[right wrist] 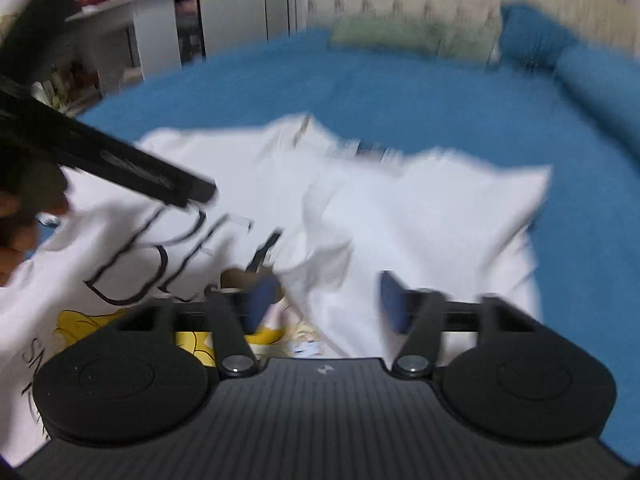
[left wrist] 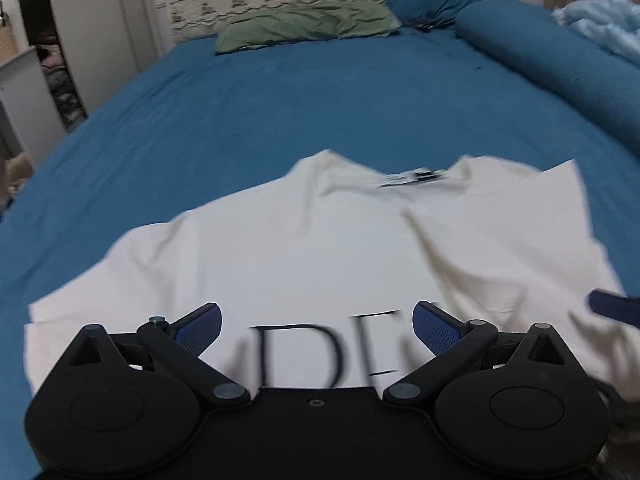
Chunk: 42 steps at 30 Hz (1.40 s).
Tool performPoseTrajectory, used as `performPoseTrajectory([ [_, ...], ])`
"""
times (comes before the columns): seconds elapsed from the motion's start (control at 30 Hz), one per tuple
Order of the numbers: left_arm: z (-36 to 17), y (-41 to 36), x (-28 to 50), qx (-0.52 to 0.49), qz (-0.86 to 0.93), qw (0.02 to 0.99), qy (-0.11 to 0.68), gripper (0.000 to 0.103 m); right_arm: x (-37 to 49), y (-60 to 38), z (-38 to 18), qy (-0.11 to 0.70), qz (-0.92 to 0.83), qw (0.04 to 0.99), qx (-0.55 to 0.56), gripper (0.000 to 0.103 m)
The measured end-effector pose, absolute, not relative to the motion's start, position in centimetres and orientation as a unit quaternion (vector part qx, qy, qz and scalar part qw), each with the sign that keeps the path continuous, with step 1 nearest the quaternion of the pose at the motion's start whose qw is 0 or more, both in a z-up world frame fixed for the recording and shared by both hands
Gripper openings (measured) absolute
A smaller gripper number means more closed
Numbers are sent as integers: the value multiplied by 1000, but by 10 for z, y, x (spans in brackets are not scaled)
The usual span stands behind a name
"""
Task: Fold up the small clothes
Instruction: 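Fold the held sleeve and side across the shirt front with the right tool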
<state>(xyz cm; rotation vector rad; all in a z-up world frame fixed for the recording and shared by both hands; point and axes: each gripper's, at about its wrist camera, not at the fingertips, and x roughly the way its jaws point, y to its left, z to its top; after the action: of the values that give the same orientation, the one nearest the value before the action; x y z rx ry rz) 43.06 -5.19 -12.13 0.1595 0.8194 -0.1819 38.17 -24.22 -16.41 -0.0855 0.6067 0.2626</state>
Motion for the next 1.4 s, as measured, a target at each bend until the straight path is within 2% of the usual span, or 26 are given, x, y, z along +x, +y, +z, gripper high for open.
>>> performPoseTrajectory([
  [0.27, -125, -115, 408, 101, -175, 898, 391, 103, 337, -267, -160, 301, 106, 945, -72, 88],
  [0.4, -140, -130, 406, 121, -159, 900, 387, 102, 323, -276, -169, 318, 90, 941, -68, 88],
  [0.5, -160, -119, 415, 117, -123, 894, 415, 97, 313, -281, -179, 328, 85, 938, -70, 88],
  [0.63, -175, -82, 400, 64, -115, 893, 430, 98, 301, -287, -193, 345, 87, 932, -74, 88],
  [0.7, -179, -78, 387, 85, -114, 896, 421, 98, 293, -291, -198, 342, 91, 932, -75, 88],
  [0.83, -164, -73, 377, 60, -124, 899, 415, 96, 281, -294, -188, 321, 94, 940, -64, 90],
  [0.9, -152, -77, 378, 45, -145, 906, 395, 97, 277, -289, -179, 302, 115, 944, -61, 97],
  [0.93, -147, -83, 381, 44, -155, 907, 390, 97, 279, -286, -179, 304, 123, 943, -59, 100],
  [1.03, -140, -103, 396, 53, -157, 909, 383, 97, 289, -279, -194, 352, 135, 925, -52, 99],
  [1.13, -143, -114, 412, 47, -150, 908, 388, 97, 275, -280, -203, 348, 131, 927, -54, 100],
  [1.23, -149, -118, 421, 51, -138, 905, 398, 97, 276, -283, -193, 363, 142, 919, -56, 100],
  [1.4, -173, -108, 424, 62, -121, 892, 431, 98, 322, -299, -159, 302, 138, 943, -26, 100],
])
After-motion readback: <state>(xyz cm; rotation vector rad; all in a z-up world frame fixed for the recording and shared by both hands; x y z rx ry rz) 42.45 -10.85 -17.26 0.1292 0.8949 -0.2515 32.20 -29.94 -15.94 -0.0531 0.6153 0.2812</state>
